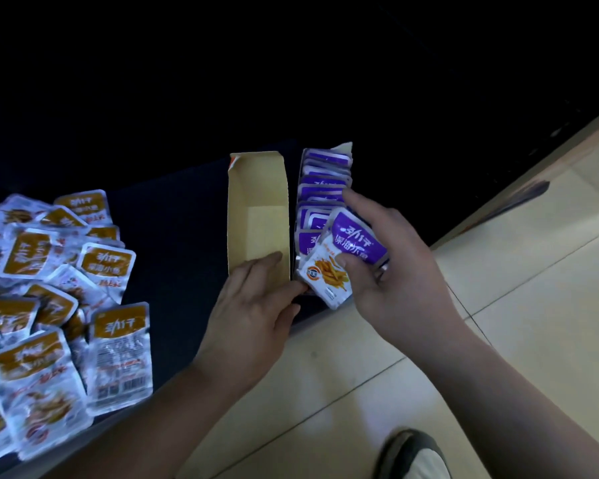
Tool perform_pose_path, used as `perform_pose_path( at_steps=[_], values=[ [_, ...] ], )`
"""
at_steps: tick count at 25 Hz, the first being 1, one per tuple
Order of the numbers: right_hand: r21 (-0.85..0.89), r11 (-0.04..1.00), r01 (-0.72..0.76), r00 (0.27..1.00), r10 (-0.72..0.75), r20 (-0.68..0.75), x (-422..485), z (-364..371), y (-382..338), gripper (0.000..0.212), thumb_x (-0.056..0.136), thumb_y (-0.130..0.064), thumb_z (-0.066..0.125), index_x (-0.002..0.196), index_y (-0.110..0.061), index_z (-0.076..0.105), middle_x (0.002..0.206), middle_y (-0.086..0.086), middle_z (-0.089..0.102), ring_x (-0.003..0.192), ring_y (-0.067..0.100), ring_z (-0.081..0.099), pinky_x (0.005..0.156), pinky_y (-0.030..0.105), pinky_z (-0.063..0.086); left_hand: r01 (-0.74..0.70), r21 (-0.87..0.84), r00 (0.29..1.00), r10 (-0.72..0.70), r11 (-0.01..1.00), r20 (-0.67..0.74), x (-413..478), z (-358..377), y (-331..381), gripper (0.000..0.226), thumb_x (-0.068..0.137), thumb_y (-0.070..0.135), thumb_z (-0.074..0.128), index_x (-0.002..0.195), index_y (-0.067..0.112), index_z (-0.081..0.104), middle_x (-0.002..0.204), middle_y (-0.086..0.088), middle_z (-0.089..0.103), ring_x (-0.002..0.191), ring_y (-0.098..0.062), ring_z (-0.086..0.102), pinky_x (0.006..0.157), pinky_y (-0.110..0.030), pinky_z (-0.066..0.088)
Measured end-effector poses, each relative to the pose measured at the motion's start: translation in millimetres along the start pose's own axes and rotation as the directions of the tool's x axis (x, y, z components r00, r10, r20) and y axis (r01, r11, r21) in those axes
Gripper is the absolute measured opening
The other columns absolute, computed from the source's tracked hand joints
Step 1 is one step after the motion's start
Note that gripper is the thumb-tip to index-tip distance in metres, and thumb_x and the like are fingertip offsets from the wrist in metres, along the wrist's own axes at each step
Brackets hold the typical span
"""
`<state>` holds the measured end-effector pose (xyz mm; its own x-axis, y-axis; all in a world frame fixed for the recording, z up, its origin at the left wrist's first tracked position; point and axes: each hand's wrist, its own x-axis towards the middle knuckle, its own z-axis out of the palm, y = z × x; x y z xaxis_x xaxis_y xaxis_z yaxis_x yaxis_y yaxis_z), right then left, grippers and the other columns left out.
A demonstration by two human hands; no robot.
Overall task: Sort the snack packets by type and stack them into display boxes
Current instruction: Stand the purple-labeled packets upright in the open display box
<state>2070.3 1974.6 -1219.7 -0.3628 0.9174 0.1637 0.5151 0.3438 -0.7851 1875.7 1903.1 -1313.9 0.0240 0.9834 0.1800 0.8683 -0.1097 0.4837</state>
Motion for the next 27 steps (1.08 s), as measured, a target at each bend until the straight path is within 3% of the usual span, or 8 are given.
perform_pose_path(
  at_steps=[4, 8, 11, 15, 21, 24, 26, 27],
  values=[
    [0.015, 0.997, 0.073, 0.996, -0.074, 0.055, 10, 24, 5, 0.072, 0.094, -0.005, 0.068, 0.154, -0.030, 0.039, 0.141, -0.008, 0.048, 0.129, 0.009, 0.053, 0.093, 0.038, 0.058, -0.033, 0.018, 0.999, 0.034, 0.999, -0.031, -10, -4, -14, 0.033, 0.097, 0.021, 0.060, 0.127, 0.025, 0.072, 0.145, -0.007, 0.056, 0.121, -0.032, 0.056, 0.102, -0.050, 0.047],
    [-0.170, 0.969, 0.180, 0.982, -0.166, 0.094, 24, 34, 5, 0.066, 0.092, -0.009, 0.069, 0.151, -0.024, 0.045, 0.142, -0.003, 0.054, 0.128, 0.012, 0.053, 0.098, 0.026, 0.050, -0.063, 0.026, 0.997, 0.064, 0.998, -0.039, -12, -2, -20, 0.034, 0.096, 0.018, 0.058, 0.127, 0.023, 0.070, 0.144, -0.005, 0.058, 0.119, -0.031, 0.058, 0.106, -0.055, 0.042],
    [-0.412, 0.852, 0.323, 0.942, -0.332, 0.051, 30, 31, 6, 0.055, 0.088, -0.017, 0.069, 0.141, -0.018, 0.056, 0.127, 0.002, 0.064, 0.114, 0.026, 0.058, 0.090, 0.039, 0.048, -0.047, 0.012, 0.999, 0.047, 0.999, -0.013, -13, -3, -18, 0.036, 0.095, 0.024, 0.053, 0.128, 0.026, 0.068, 0.146, -0.003, 0.056, 0.123, -0.028, 0.056, 0.113, -0.055, 0.036],
    [-0.456, 0.791, 0.407, 0.913, -0.371, 0.172, 27, 33, 14, 0.055, 0.086, -0.018, 0.073, 0.138, -0.021, 0.059, 0.123, -0.001, 0.064, 0.115, 0.027, 0.055, 0.088, 0.045, 0.048, -0.049, -0.011, 0.999, 0.049, 0.999, -0.012, -14, -4, -19, 0.037, 0.095, 0.028, 0.053, 0.129, 0.028, 0.066, 0.146, -0.003, 0.055, 0.125, -0.026, 0.056, 0.117, -0.056, 0.033],
    [-0.539, 0.821, 0.187, 0.982, -0.166, 0.088, 6, 46, 37, 0.072, 0.092, -0.036, 0.068, 0.156, -0.022, 0.038, 0.155, 0.016, 0.030, 0.143, 0.035, 0.032, 0.107, 0.056, 0.042, -0.040, -0.103, 0.998, 0.035, 0.994, -0.050, -12, -5, -16, 0.034, 0.098, 0.029, 0.055, 0.130, 0.027, 0.065, 0.144, 0.001, 0.058, 0.128, -0.018, 0.056, 0.124, -0.052, 0.025],
    [-0.376, 0.917, 0.135, 0.984, -0.078, 0.163, 1, 46, 34, 0.068, 0.105, -0.047, 0.043, 0.163, -0.031, 0.013, 0.168, 0.007, 0.002, 0.154, 0.023, 0.012, 0.108, 0.056, 0.047, -0.044, -0.194, 0.997, 0.030, 0.980, -0.073, -6, -9, -14, 0.038, 0.098, 0.019, 0.060, 0.136, 0.025, 0.060, 0.131, 0.009, 0.066, 0.122, -0.006, 0.059, 0.126, -0.046, 0.025],
    [-0.220, 0.975, -0.021, 0.989, 0.053, 0.138, 1, 48, 31, 0.084, 0.098, -0.057, 0.048, 0.160, -0.044, -0.007, 0.169, -0.005, -0.008, 0.151, 0.006, 0.016, 0.105, 0.049, 0.052, -0.017, -0.206, 0.997, 0.003, 0.978, -0.071, -3, -9, -13, 0.040, 0.095, 0.016, 0.066, 0.134, 0.023, 0.060, 0.125, 0.007, 0.069, 0.119, -0.007, 0.059, 0.120, -0.051, 0.037],
    [-0.085, 0.986, -0.146, 0.986, 0.152, 0.064, -1, 51, 29, 0.095, 0.092, -0.059, 0.058, 0.159, -0.049, -0.009, 0.170, -0.007, 0.000, 0.147, 0.002, 0.026, 0.105, 0.047, 0.052, -0.002, -0.207, 0.996, -0.016, 0.978, -0.087, -4, -9, -13, 0.039, 0.094, 0.018, 0.067, 0.132, 0.022, 0.060, 0.124, 0.005, 0.069, 0.119, -0.008, 0.058, 0.115, -0.052, 0.044]
  ],
)
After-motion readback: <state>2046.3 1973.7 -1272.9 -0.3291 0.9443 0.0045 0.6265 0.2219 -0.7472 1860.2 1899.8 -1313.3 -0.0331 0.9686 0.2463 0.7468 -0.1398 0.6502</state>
